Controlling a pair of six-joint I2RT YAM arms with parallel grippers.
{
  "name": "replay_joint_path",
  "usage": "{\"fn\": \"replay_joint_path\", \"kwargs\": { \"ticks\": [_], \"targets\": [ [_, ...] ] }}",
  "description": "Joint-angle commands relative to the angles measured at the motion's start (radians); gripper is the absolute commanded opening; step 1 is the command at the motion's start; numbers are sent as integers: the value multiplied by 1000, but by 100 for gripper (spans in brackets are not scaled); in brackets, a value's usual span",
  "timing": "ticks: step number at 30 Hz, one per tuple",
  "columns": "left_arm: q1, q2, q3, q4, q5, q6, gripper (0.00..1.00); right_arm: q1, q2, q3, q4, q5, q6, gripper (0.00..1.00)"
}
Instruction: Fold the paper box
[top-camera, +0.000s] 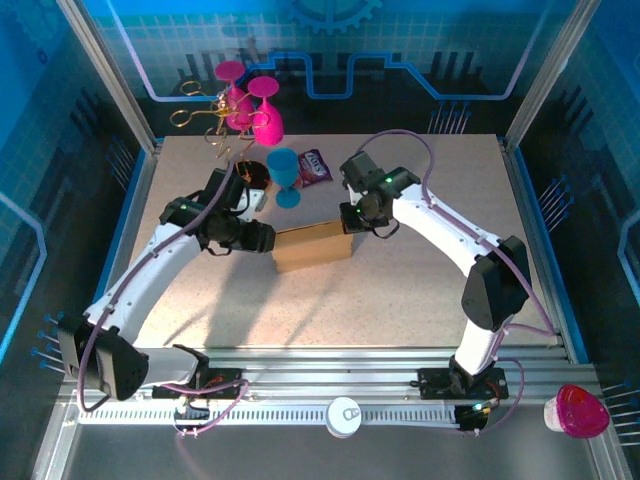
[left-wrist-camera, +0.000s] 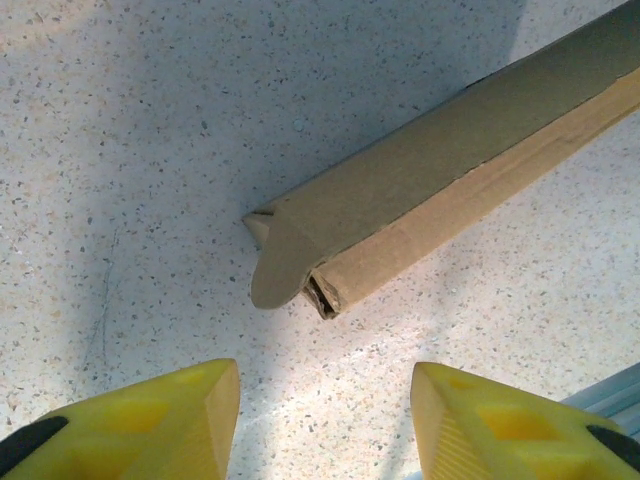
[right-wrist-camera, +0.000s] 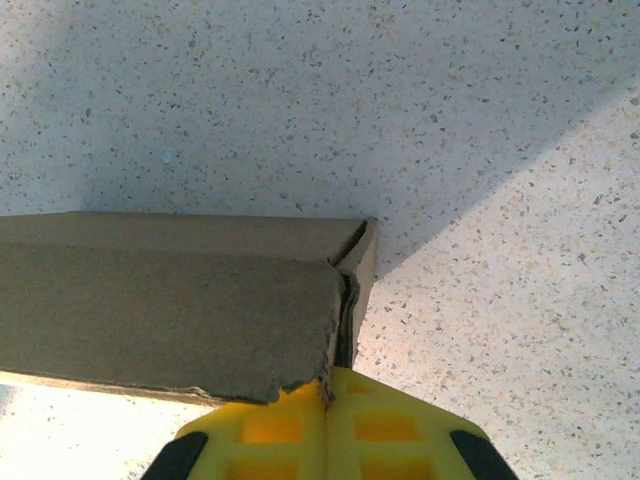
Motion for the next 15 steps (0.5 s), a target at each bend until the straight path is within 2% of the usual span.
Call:
{"fn": "replay_joint_path", "kwargs": {
  "ticks": [1, 11, 15],
  "targets": [
    [-8, 27, -14, 28, -47, 29, 47, -12, 23, 18, -42, -16, -12, 0],
    [-13, 81, -2, 53, -59, 13, 37, -16, 22, 15, -41, -23, -14, 0],
    [-14, 91, -2, 64, -58, 4, 30, -16, 23, 14, -40, -25, -13, 0]
  ]
}}
